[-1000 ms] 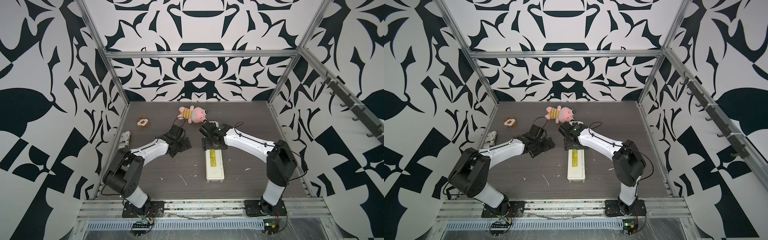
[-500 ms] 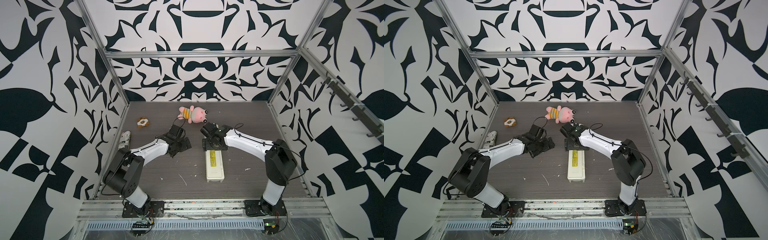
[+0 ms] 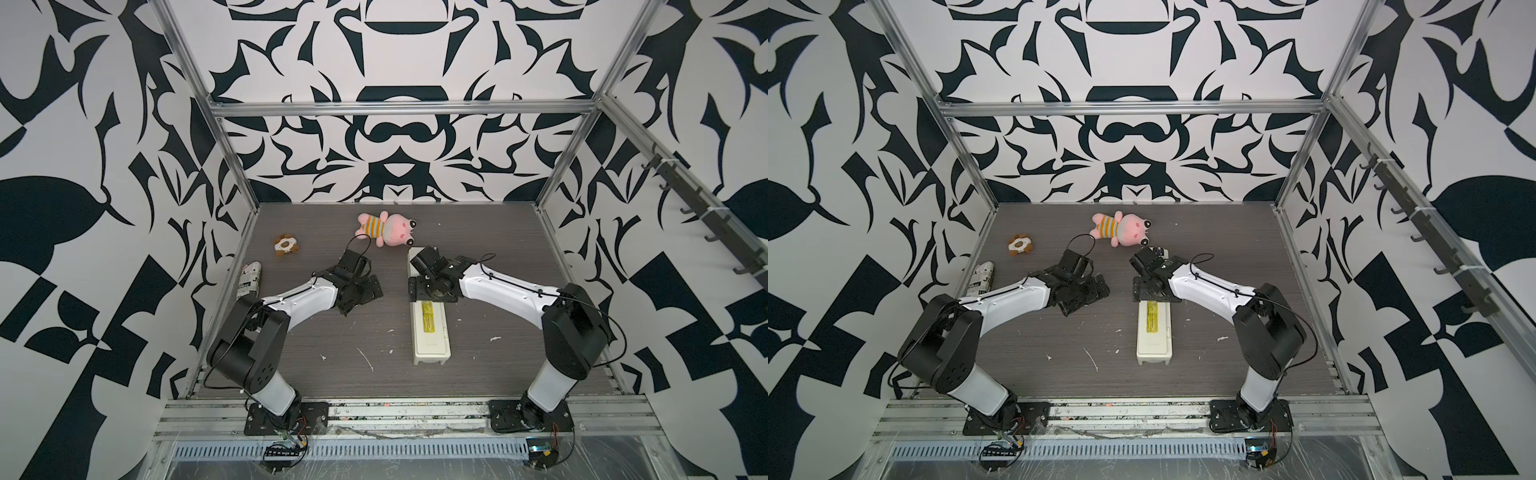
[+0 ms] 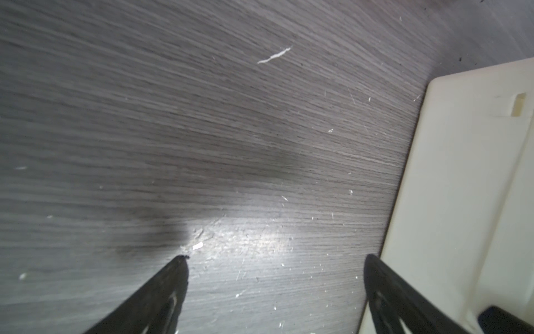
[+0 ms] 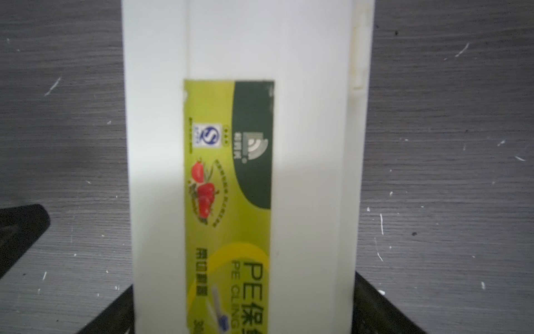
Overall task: Put plastic wrap rolls into dispensers
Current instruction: Close the lid on the plastic wrap cutting box.
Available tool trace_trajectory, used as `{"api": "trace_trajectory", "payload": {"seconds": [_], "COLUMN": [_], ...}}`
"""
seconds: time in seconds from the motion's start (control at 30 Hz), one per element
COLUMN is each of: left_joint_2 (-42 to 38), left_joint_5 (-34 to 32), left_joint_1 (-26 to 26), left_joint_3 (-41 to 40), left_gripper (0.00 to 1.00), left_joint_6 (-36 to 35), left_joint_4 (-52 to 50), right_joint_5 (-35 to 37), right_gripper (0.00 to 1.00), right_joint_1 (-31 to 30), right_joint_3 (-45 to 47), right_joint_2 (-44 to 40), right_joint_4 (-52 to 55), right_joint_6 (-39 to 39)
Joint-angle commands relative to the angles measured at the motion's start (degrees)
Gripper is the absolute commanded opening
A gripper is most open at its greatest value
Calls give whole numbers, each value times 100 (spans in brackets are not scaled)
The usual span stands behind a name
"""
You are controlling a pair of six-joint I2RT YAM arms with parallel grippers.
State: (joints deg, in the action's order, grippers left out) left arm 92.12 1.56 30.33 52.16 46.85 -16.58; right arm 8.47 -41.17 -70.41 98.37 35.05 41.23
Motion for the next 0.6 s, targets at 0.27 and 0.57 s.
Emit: {"api": "trace_trajectory", "payload": {"seconds": [0.27, 0.57], "left_joint_2": [100, 130], "left_joint_5": [15, 11], "left_joint_1": [-18, -19], "left_joint_3": [126, 118], "left_gripper": [97, 97], "left_joint_6": [-27, -36], "left_joint_4": [-162, -185], "right_joint_5": [393, 778], "right_gripper": [90, 91], "right_joint_1": [12, -156], "right_joint_3": [-93, -685], "right_joint_2": [-61, 349], "right_joint_4": [130, 878], "right_joint_6": [-27, 311]}}
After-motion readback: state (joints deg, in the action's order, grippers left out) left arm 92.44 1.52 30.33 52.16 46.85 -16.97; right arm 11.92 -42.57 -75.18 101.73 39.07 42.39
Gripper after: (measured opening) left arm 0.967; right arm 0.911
